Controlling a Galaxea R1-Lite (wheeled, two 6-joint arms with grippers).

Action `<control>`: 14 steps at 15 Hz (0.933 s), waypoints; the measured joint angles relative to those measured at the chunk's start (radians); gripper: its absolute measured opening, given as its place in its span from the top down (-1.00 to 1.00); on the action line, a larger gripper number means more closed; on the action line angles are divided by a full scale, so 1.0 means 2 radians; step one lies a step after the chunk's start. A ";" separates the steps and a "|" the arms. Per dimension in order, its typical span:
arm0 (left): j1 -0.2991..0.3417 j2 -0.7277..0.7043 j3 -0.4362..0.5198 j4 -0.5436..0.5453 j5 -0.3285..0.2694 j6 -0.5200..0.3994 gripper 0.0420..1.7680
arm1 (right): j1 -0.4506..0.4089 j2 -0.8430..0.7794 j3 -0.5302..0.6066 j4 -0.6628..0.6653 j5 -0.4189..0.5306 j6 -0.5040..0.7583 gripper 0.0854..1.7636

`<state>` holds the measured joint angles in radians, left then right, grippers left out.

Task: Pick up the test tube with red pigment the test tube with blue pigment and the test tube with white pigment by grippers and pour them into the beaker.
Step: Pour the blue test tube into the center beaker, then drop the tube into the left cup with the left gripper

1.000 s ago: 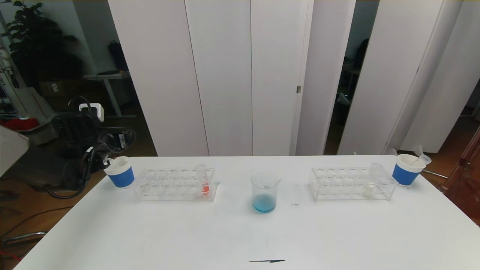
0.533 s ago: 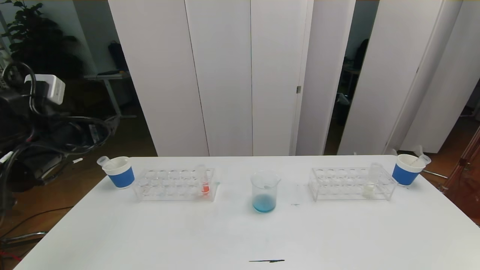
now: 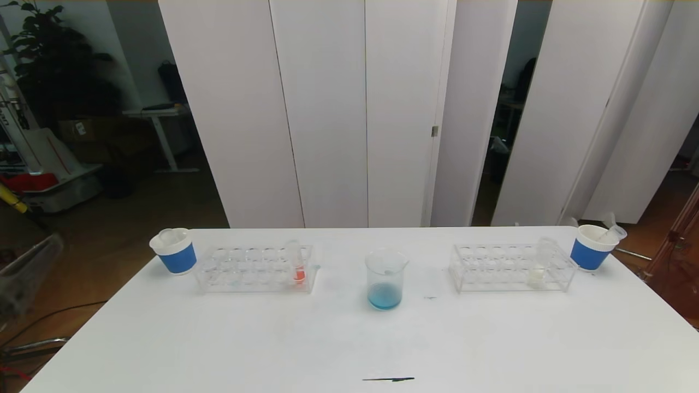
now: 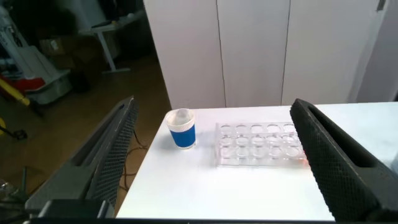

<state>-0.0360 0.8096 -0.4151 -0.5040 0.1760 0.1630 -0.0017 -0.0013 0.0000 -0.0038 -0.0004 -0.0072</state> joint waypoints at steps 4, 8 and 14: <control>-0.004 -0.178 0.019 0.145 -0.001 0.006 -0.98 | 0.000 0.000 0.000 0.000 0.000 0.000 -0.98; 0.015 -0.296 0.049 0.212 -0.040 0.006 -0.98 | 0.000 0.000 0.000 0.000 0.000 0.000 -0.98; 0.017 -0.396 0.089 0.237 -0.069 -0.059 -0.98 | 0.000 0.000 0.000 0.000 0.000 0.000 -0.98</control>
<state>-0.0017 0.0183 -0.2381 -0.0294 0.0379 0.0451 -0.0013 -0.0013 0.0000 -0.0038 0.0000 -0.0077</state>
